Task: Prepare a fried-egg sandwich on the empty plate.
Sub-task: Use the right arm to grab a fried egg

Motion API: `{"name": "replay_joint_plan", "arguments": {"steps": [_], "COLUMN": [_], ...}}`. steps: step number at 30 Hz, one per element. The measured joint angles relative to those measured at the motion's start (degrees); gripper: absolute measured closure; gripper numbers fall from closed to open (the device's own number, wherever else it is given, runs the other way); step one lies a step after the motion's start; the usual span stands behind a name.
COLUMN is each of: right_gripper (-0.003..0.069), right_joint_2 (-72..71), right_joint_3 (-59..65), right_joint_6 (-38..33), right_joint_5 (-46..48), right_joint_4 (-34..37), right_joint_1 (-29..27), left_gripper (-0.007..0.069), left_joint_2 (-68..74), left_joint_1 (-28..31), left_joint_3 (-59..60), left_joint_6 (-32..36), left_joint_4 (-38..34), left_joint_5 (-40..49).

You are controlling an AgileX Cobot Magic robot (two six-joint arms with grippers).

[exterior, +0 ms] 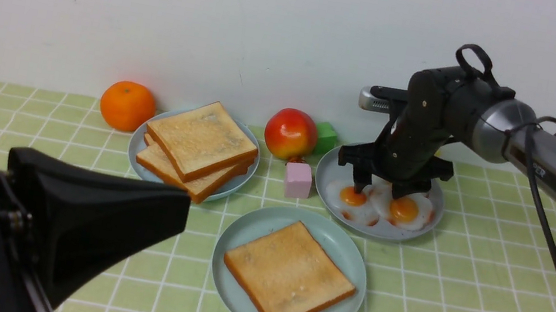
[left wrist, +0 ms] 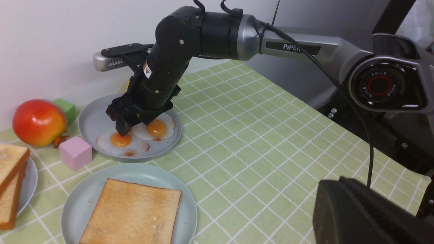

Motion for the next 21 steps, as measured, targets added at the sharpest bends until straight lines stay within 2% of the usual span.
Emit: {"name": "replay_joint_plan", "arguments": {"steps": [7, 13, 21], "right_gripper": [0.0183, 0.0182, 0.0126], "right_joint_2": [0.2, 0.3, 2.8], "right_joint_3": [-5.2, -5.8, -6.0], "right_joint_6": [-2.5, -2.6, 0.0], "right_joint_5": [6.5, 7.3, 7.0], "right_joint_4": [-0.4, -1.1, -3.2], "right_joint_1": [-0.1, -0.2, -0.4], "left_gripper": [0.0634, 0.0630, 0.0627], "left_joint_2": [0.0, 0.0, 0.0], "left_joint_1": [0.0, 0.0, 0.0], "left_joint_3": [0.0, 0.0, 0.0], "left_joint_6": [0.0, 0.0, 0.0], "left_joint_4": [0.6, 2.2, 2.5], "left_joint_5": [0.1, 0.2, 0.2]}}
